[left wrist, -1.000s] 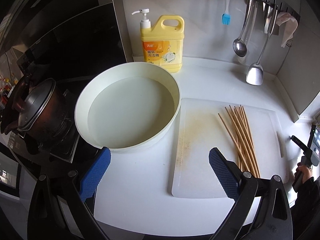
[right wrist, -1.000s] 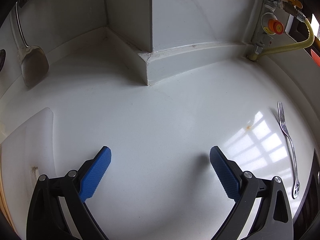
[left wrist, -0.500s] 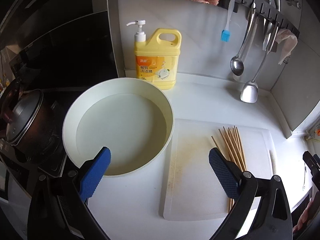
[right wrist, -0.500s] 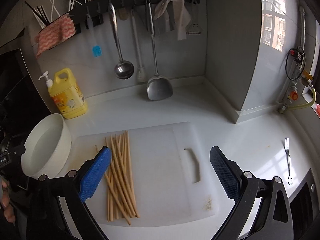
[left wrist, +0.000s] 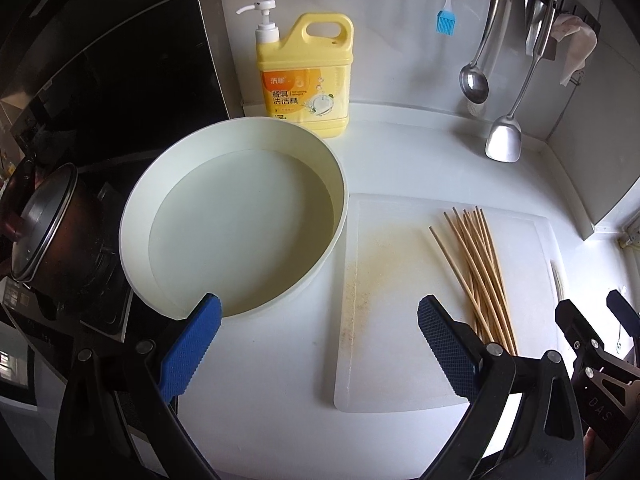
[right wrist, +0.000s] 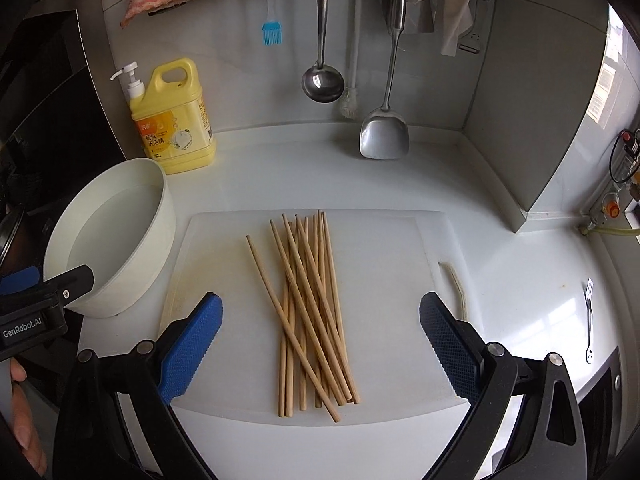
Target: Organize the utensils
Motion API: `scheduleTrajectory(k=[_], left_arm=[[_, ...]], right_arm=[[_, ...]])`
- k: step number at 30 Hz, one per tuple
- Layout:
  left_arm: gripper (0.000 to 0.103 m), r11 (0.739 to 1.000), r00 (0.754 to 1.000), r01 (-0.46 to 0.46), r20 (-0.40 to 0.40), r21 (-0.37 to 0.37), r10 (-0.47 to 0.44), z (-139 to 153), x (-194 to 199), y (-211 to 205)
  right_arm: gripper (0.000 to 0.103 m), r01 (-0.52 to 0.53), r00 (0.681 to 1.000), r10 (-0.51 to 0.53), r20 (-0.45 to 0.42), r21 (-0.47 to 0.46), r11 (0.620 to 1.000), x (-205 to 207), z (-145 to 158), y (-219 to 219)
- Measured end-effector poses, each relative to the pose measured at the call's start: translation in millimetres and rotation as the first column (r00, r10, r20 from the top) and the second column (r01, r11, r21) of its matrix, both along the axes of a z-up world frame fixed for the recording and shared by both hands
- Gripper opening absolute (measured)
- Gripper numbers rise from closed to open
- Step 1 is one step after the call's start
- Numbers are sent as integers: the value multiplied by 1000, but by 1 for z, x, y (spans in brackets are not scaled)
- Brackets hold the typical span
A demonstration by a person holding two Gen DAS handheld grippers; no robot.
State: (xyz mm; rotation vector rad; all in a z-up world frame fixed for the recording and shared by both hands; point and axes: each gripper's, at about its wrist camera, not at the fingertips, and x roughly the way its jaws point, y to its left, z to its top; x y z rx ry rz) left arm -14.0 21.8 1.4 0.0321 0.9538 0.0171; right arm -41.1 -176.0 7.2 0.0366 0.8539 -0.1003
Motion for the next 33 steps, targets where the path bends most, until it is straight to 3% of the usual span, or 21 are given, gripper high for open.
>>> scheduleTrajectory(k=[18, 33], left_arm=[[97, 999, 999, 7, -38, 37, -6, -10, -5, -4], [97, 1000, 999, 5, -38, 16, -5, -11, -8, -2]], right_arm=[[94, 28, 991, -24, -132, 25, 999, 4, -21, 6], [94, 24, 990, -20, -136, 25, 999, 4, -23, 9]])
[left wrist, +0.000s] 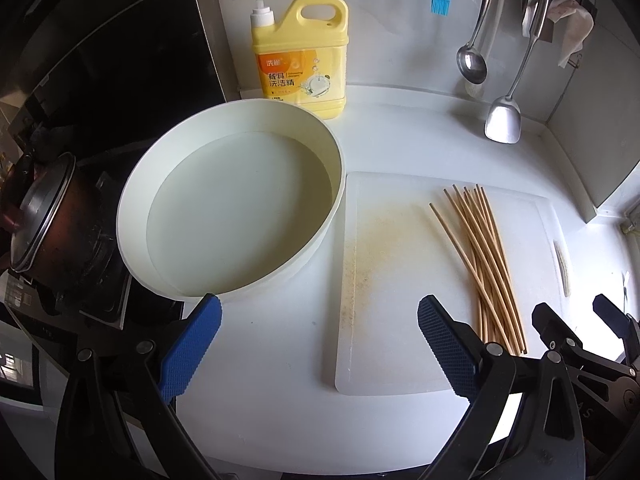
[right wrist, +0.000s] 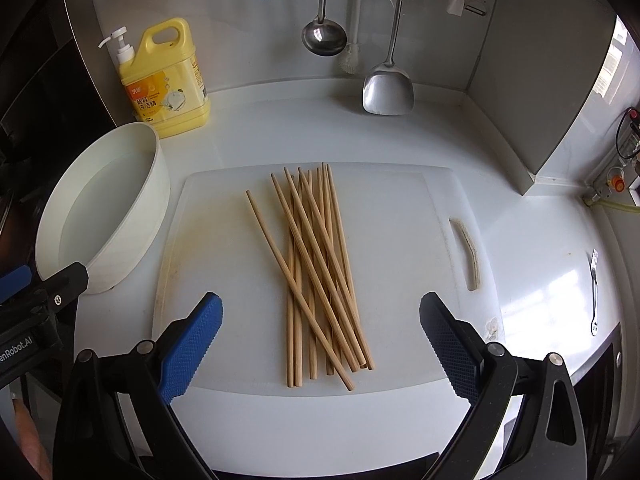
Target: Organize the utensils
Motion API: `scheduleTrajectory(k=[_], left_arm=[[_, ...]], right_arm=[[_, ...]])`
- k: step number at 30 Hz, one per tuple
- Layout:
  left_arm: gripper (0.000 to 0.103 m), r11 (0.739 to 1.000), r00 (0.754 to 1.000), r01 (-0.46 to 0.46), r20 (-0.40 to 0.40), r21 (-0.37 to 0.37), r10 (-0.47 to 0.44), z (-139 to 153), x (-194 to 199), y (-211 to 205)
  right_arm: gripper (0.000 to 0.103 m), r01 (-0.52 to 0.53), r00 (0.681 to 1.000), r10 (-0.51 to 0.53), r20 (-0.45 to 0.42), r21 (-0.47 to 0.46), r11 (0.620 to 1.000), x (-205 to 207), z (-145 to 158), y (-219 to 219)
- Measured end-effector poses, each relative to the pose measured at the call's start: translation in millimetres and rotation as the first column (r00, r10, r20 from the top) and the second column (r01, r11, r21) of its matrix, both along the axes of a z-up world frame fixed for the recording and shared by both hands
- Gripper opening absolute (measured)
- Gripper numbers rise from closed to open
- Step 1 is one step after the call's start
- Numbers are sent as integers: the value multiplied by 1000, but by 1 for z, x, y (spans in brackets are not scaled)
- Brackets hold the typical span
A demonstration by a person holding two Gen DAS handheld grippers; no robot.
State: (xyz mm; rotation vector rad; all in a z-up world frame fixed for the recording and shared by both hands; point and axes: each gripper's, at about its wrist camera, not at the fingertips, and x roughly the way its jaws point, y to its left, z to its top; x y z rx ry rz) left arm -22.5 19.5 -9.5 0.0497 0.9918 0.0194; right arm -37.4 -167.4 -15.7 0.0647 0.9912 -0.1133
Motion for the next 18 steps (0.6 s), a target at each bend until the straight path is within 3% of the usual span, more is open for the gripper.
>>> scheduleTrajectory(k=[18], left_arm=[[97, 999, 1000, -26, -15, 20, 26, -3, -2, 3]], right_arm=[[94, 5, 1000, -5, 0, 3, 1000, -3, 0, 1]])
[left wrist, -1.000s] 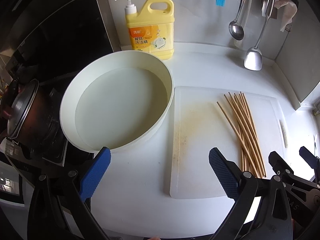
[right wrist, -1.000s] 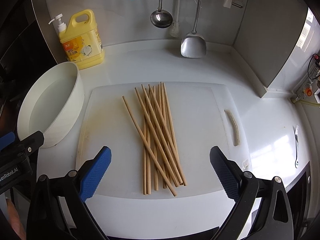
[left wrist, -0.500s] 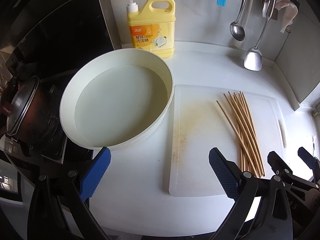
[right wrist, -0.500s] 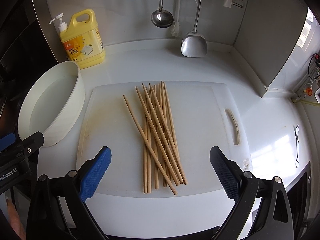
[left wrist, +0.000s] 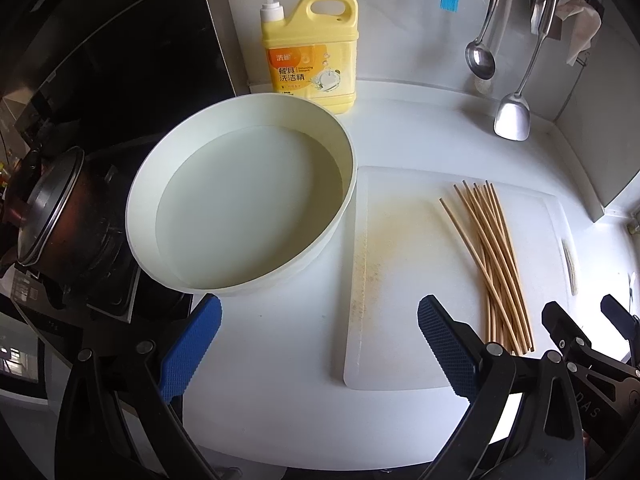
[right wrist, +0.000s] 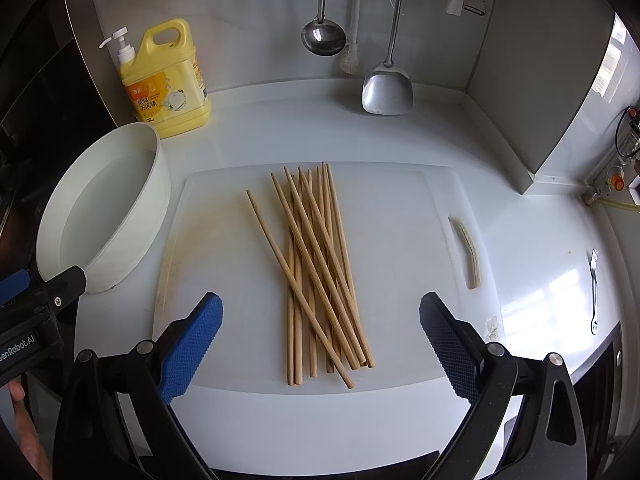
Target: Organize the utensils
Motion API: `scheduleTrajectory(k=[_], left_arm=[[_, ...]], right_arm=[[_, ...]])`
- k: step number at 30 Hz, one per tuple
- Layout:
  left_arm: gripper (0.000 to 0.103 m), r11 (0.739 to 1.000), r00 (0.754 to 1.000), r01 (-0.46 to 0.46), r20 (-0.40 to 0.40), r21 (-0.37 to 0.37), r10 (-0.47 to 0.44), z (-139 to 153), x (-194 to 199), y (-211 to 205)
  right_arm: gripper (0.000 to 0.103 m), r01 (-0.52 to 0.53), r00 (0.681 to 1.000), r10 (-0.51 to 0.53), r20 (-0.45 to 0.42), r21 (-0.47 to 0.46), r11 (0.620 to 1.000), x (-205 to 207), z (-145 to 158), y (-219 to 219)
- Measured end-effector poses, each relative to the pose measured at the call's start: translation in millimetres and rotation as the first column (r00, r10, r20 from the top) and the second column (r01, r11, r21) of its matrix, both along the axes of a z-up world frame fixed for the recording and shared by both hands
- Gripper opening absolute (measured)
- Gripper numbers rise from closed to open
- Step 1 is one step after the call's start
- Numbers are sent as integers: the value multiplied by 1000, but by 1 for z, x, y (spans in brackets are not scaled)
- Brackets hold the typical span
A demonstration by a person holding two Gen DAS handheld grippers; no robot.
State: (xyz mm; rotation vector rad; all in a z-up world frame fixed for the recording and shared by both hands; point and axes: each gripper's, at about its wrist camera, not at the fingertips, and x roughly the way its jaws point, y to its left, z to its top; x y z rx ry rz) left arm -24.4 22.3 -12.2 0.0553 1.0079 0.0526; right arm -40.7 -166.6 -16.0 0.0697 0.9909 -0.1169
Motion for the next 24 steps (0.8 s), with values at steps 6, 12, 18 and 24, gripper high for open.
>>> scheduleTrajectory(k=[6, 12, 18, 24], left_arm=[[97, 1000, 1000, -2, 4, 6, 2, 1, 0, 0], [97, 1000, 1000, -3, 4, 6, 3, 1, 0, 1], [97, 1000, 1000, -2, 6, 6, 2, 1, 0, 1], [97, 1000, 1000, -2, 5, 6, 2, 1, 0, 1]], right_arm=[[94, -1, 1000, 1, 0, 0, 1000, 0, 0, 0], [94, 0, 1000, 0, 0, 0, 1000, 0, 0, 1], [94, -1, 1000, 1, 1, -1, 1000, 0, 0, 0], [94, -3, 1000, 3, 0, -2, 1000, 1, 0, 0]])
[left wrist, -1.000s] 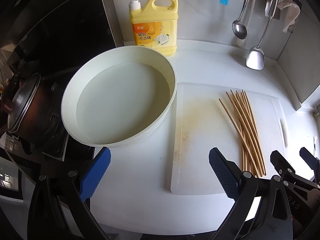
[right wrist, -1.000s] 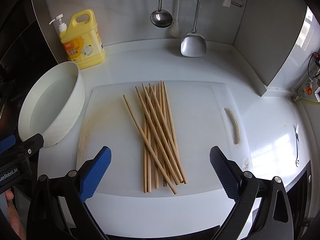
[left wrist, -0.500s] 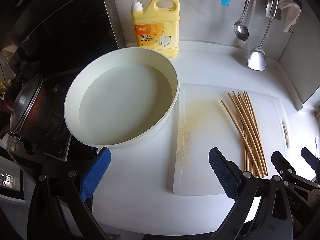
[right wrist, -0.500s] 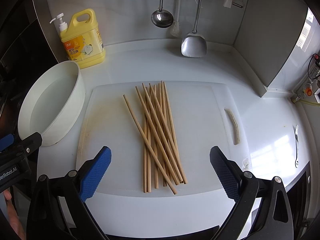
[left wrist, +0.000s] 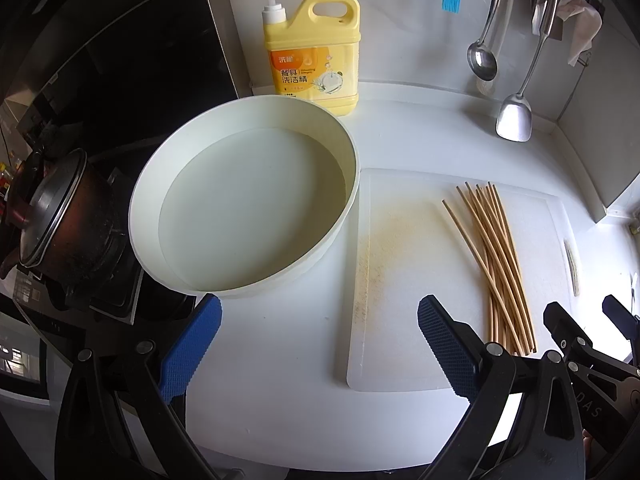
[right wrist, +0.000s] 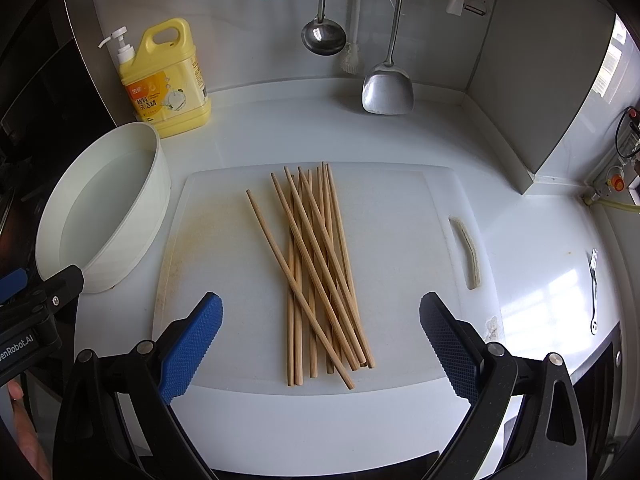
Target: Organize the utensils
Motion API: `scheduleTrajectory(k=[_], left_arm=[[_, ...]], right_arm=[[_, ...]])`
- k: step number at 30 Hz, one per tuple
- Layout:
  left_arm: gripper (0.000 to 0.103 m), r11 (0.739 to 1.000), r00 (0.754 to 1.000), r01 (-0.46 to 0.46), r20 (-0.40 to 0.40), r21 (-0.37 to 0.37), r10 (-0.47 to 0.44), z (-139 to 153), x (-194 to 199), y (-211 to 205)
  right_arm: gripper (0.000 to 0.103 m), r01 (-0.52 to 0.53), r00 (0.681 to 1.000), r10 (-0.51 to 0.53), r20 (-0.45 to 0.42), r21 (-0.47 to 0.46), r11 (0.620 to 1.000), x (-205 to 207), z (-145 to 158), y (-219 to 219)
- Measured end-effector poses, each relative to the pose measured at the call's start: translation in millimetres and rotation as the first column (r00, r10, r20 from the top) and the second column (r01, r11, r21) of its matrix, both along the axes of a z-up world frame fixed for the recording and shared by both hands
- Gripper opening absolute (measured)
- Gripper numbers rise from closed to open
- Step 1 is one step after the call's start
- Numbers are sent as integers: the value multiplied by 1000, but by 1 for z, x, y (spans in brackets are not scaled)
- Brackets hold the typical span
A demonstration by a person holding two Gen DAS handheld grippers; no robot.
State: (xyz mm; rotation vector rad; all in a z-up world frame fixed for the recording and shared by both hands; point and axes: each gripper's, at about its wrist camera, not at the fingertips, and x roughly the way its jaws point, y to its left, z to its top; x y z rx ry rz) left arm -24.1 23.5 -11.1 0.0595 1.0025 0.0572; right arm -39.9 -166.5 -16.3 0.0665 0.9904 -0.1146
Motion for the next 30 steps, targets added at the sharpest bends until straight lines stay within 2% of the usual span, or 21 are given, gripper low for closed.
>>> scheduleTrajectory(k=[30], left_arm=[[97, 1000, 1000, -10, 10, 6, 10, 2, 0, 1]], right_arm=[[94, -3, 1000, 3, -1, -1, 1000, 0, -1, -2]])
